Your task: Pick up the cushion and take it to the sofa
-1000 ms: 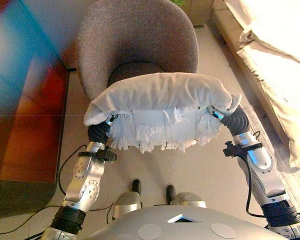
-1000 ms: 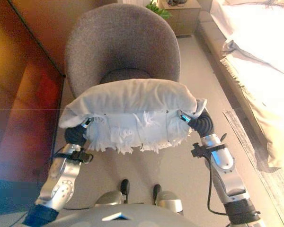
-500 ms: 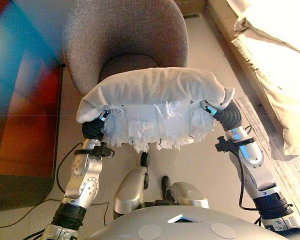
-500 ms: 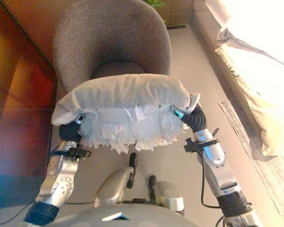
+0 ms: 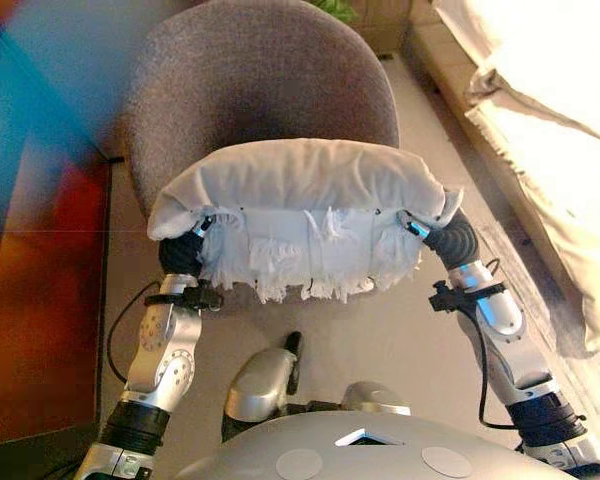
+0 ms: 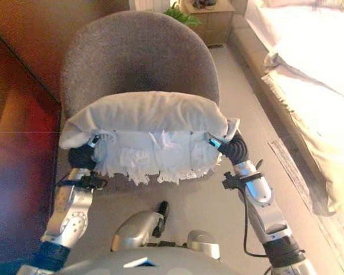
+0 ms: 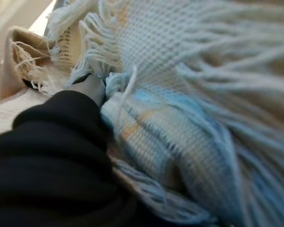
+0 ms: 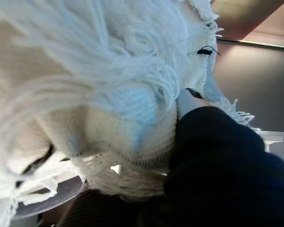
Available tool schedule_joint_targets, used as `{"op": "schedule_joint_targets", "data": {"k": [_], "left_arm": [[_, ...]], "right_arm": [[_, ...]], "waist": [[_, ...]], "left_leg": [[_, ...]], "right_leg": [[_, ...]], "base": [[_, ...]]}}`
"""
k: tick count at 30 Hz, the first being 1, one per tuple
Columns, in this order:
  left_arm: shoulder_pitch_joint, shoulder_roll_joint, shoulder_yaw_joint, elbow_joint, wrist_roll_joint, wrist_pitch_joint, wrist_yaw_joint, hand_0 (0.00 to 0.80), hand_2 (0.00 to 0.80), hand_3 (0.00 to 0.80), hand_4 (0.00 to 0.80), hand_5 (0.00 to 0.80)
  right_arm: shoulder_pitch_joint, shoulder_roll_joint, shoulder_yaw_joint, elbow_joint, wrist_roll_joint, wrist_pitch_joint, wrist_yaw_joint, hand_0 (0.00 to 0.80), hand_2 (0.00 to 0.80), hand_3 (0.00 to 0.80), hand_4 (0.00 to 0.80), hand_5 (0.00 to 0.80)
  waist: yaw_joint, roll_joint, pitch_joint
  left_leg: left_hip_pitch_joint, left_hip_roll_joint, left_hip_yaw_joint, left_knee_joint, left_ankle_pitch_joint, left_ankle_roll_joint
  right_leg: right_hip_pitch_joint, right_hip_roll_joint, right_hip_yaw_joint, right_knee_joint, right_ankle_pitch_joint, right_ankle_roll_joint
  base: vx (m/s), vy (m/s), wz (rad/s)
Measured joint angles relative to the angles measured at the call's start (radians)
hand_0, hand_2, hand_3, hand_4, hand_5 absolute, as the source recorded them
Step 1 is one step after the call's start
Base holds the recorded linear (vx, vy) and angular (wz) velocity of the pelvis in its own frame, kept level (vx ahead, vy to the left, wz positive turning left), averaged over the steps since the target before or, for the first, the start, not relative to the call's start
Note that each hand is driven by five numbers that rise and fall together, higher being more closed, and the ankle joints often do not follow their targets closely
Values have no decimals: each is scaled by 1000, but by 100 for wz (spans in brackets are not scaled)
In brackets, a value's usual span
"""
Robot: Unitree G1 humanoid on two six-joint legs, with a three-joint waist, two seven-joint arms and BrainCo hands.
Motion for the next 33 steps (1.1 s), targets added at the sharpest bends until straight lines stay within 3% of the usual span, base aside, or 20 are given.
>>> {"op": "schedule_joint_targets", "data": {"k": [3,5,7,9,13,14,16,17,19,20,21,26,27,29,30,31,33], "left_arm": [[-16,19,13,-2,0,7,0,800,800,800,800,800],[-20,23,15,-10,0,7,-1,800,800,800,800,800],[-23,20,17,-11,0,7,-1,800,800,800,800,800],[-28,13,9,-9,0,9,-1,800,800,800,800,800],[-31,-2,-5,-4,0,14,-1,800,800,800,800,800],[-31,-1,-9,-3,0,15,-2,800,800,800,800,800],[-30,-5,-24,4,-1,16,-6,800,800,800,800,800],[-31,-8,-28,4,0,17,-10,800,800,800,800,800],[-27,-20,-28,4,-1,19,-21,800,800,800,800,800],[-29,-25,-28,3,-1,20,-29,800,800,800,800,800],[-33,-22,-26,2,-2,20,-31,800,800,800,800,800],[-32,-32,-29,0,-11,36,-29,800,800,800,800,800],[-34,-31,-29,-1,-11,38,-28,800,800,800,800,800],[-25,-41,-32,2,-21,40,-23,800,800,800,800,800],[-20,-51,-33,10,-22,40,-21,800,800,800,800,800],[-8,-55,-34,12,-22,40,-19,800,800,800,800,800],[15,-57,-40,12,-22,40,-19,800,800,800,800,800]], "right_arm": [[-5,6,9,-6,-7,0,-8,800,800,800,800,800],[-5,7,9,-8,-7,0,-7,800,800,800,800,800],[-5,1,8,-8,-7,-1,-7,800,800,800,800,800],[-5,-3,4,-7,-7,-9,-7,800,800,800,800,800],[-6,-4,-5,-7,-7,-17,-22,800,800,800,800,800],[-6,-4,-10,-6,-7,-17,-28,800,800,800,800,800],[-6,-5,-21,2,-7,-16,-30,800,800,800,800,800],[-7,-8,-28,7,-6,-14,-31,800,800,800,800,800],[-5,-22,-38,7,-7,-11,-31,800,800,800,800,800],[-4,-42,-39,7,-6,-12,-30,800,800,800,800,800],[-11,-45,-40,8,-6,-11,-29,800,800,800,800,800],[-13,-70,-47,2,9,15,-19,800,800,800,800,800],[-15,-87,-49,1,15,21,-9,800,800,800,800,800],[-9,-96,-52,-3,15,30,17,800,800,800,800,800],[1,-93,-51,-3,15,30,25,800,800,800,800,800],[14,-85,-50,-2,15,30,33,800,800,800,800,800],[32,-82,-50,-3,15,27,42,800,800,800,800,800]], "waist": [[-11,-4,-4],[-21,13,-5],[-62,34,1],[-95,52,9],[-121,61,13],[-119,56,12],[-118,63,12],[-118,68,12],[-117,77,8],[-138,93,-2],[-143,90,-1],[-151,85,-18],[-152,79,-18],[-140,56,-22],[-139,49,-23],[-140,41,-25],[-139,32,-31]], "left_leg": [[61,6,-23,-69,12,11],[74,29,-30,-100,16,12],[84,50,-62,-111,15,5],[97,61,-107,-108,7,-7],[106,62,-187,-81,-30,-61],[117,59,-206,-83,-38,-73],[135,73,-252,-87,-60,-103],[142,75,-254,-68,-71,-95],[157,65,-231,43,-152,-73],[177,86,-229,25,-191,-70],[196,99,-235,-4,-197,-87],[222,162,-237,-19,-217,-105],[188,161,-217,60,-219,-127],[70,139,-136,320,-210,-137],[-6,133,-94,449,-160,-133],[-41,139,-55,502,-138,-108],[-62,145,-19,439,-141,-103]], "right_leg": [[-47,3,-17,-9,-15,-32],[-136,-1,-56,-77,-37,-42],[-208,9,-72,-195,-30,-48],[-255,7,-62,-360,41,-64],[-280,-18,20,-630,248,-41],[-272,-33,27,-668,269,-39],[-255,-13,24,-654,326,-49],[-253,-2,14,-643,327,-52],[-255,21,6,-612,325,-56],[-256,44,-17,-605,320,-68],[-265,57,-19,-582,314,-87],[-260,99,-64,-544,271,-174],[-248,103,-75,-556,267,-192],[-222,92,-79,-574,276,-234],[-194,81,-89,-598,278,-239],[-162,69,-106,-631,279,-243],[-123,44,-151,-676,280,-245]], "base": [[317,81,4],[261,25,4],[328,-19,34],[351,-81,55],[428,-166,58],[468,-210,59],[449,-215,63],[434,-225,50],[434,-225,35],[476,-231,40],[509,-237,29],[445,-199,12],[335,-282,28],[300,-255,18],[266,-111,25],[245,-36,39],[221,25,28]]}}
